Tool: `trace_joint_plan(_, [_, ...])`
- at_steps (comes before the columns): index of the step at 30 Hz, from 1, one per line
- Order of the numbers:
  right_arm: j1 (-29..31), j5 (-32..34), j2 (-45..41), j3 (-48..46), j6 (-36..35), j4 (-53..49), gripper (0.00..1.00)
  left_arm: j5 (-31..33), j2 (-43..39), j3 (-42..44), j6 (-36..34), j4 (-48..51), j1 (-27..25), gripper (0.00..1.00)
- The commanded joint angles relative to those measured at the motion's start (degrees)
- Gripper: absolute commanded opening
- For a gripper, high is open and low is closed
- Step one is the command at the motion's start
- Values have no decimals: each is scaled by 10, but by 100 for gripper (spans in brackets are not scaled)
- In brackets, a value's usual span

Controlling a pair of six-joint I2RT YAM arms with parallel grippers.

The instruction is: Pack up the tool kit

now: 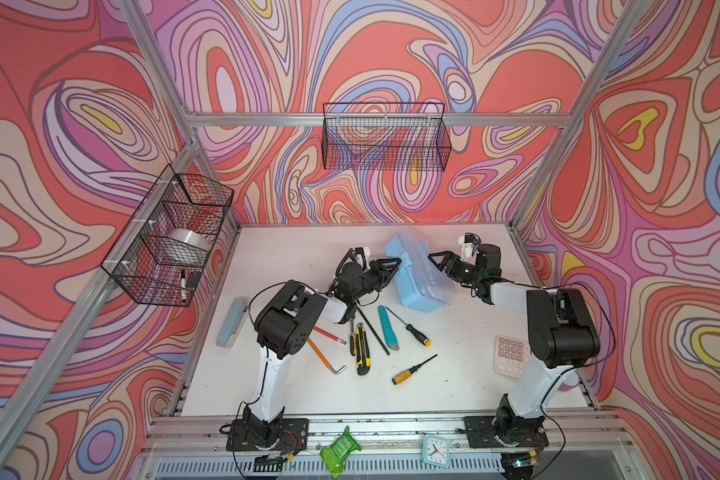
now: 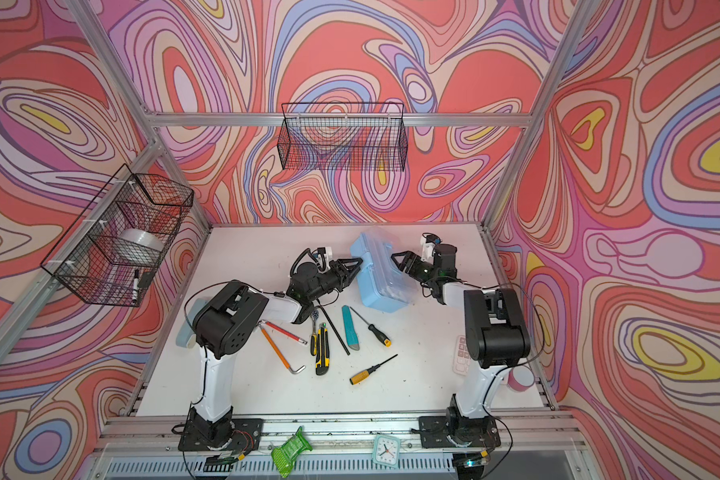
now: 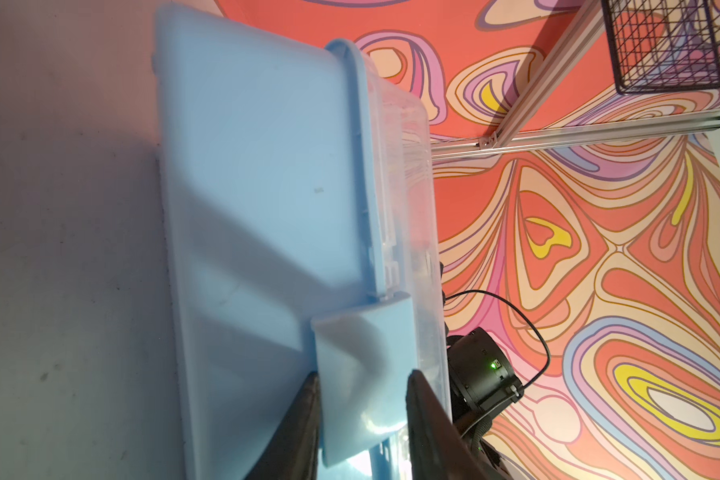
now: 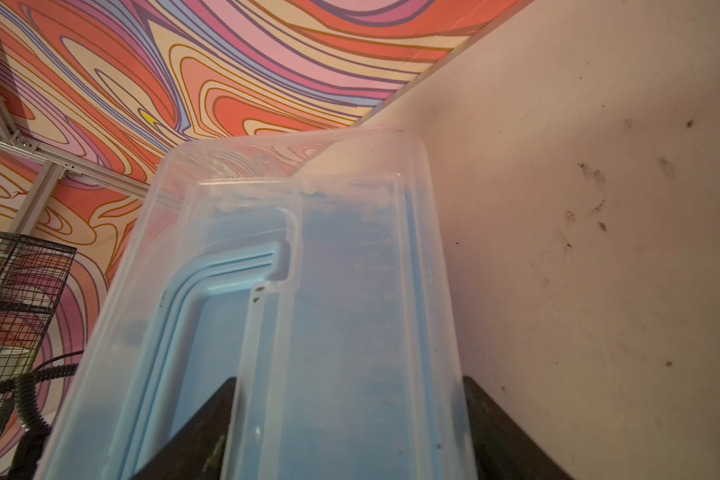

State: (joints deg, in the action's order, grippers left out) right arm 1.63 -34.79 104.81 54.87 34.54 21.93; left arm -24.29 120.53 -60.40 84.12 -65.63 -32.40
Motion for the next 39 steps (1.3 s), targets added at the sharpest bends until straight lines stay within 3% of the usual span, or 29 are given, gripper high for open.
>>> trace_joint_plan(1, [24, 8, 48, -27, -46, -146, 62, -27, -2, -15, 5, -123, -19, 32])
trace_joint_plan(39, [11, 9, 45, -28, -49, -154, 56, -30, -50, -36, -9, -127, -16, 32])
